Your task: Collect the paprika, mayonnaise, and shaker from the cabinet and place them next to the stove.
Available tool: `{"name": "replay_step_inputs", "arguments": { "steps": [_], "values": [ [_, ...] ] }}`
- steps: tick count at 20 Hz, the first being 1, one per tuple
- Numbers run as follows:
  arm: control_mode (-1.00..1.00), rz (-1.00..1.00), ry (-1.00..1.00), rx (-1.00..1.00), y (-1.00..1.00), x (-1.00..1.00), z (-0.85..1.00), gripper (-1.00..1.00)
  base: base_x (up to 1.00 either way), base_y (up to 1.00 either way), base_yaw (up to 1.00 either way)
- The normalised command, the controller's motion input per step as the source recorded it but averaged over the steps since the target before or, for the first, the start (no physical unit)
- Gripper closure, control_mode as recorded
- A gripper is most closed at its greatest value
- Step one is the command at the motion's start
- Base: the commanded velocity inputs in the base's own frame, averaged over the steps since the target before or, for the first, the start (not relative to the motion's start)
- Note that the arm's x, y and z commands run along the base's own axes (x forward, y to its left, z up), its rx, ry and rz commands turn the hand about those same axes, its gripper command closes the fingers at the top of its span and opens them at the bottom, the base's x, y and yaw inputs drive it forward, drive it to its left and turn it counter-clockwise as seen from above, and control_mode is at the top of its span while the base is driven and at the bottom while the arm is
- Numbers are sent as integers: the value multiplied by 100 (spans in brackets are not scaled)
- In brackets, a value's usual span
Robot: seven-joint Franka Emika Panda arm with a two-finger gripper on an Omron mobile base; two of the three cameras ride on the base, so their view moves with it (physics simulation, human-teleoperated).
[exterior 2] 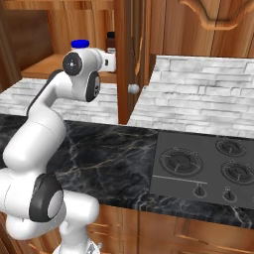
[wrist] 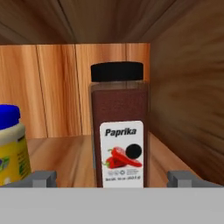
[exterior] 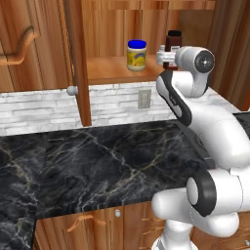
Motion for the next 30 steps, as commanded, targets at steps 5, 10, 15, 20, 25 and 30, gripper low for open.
{"name": "replay_step_inputs", "arguments": {
  "steps": [5, 10, 15, 20, 25, 30],
  "values": [
    [-100, 0, 0, 0, -6, 9, 0, -100, 0, 0, 0],
    [-100, 0, 0, 0, -5, 16, 0, -100, 0, 0, 0],
    [-100, 0, 1, 0, -4, 21, 0, -100, 0, 0, 0],
    [-100, 0, 1, 0, -2, 20, 0, -100, 0, 0, 0],
    [-100, 0, 0, 0, -6, 11, 0, -100, 0, 0, 0],
    [-100, 0, 0, 0, -4, 11, 0, -100, 0, 0, 0]
  ]
}}
